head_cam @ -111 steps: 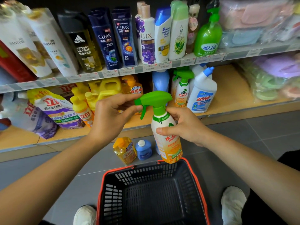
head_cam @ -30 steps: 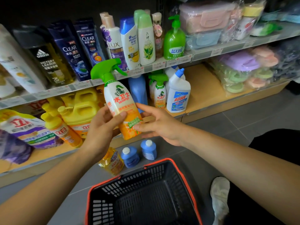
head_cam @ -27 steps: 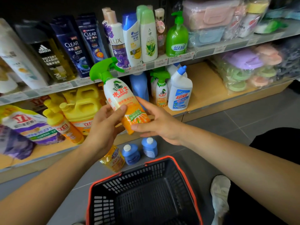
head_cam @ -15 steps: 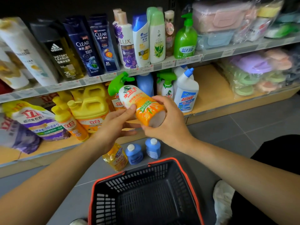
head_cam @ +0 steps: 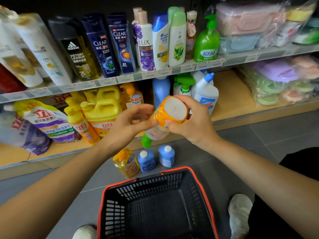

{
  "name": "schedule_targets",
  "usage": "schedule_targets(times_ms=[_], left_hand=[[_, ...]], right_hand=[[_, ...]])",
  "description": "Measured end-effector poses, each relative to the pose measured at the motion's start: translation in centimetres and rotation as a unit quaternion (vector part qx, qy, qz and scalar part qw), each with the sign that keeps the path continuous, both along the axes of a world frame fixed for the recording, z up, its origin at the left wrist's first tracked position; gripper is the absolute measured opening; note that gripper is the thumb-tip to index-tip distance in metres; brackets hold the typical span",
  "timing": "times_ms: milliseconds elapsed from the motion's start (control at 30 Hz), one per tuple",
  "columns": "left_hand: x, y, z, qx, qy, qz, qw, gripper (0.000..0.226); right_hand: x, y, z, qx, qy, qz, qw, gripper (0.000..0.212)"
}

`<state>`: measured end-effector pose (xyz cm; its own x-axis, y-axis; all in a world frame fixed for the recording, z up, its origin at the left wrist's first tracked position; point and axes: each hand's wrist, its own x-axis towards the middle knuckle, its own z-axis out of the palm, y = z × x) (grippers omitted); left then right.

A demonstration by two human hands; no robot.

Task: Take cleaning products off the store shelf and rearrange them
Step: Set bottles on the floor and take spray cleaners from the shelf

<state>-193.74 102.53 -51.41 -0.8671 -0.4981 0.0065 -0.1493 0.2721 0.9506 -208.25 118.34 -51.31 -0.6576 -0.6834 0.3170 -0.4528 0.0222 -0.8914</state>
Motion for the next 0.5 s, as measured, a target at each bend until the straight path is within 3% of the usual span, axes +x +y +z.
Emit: schedule_targets(times_ms=[67,167,400,500], left_hand=[[0.1,0.3,-0.4,-0.033,-0.015,-0.088,0.995,0.066],[0.3,0.7,-0.9,-0.093,-0.012,-0.088,0.992,0.084],[0.6,0.6,-0.9,-0.104,0.027,-0.094,0.99,0.08],[0.8,0.7,-0.9,-0.149,0.04,-0.08,0.985,0.081]], right_hand=[[-0.1,0.1,0.0,-0.006,-0.021,0.027,0.999,0.061],[-0.4,0.2,0.2,-0.026,-0.04,0.075,0.996,0.06],[-0.7,0.4,0.7,-0.027,-0.093,0.181,0.979,0.061],[-1.0,0.4,1.2,-0.02,-0.136,0.201,0.97,0.049]])
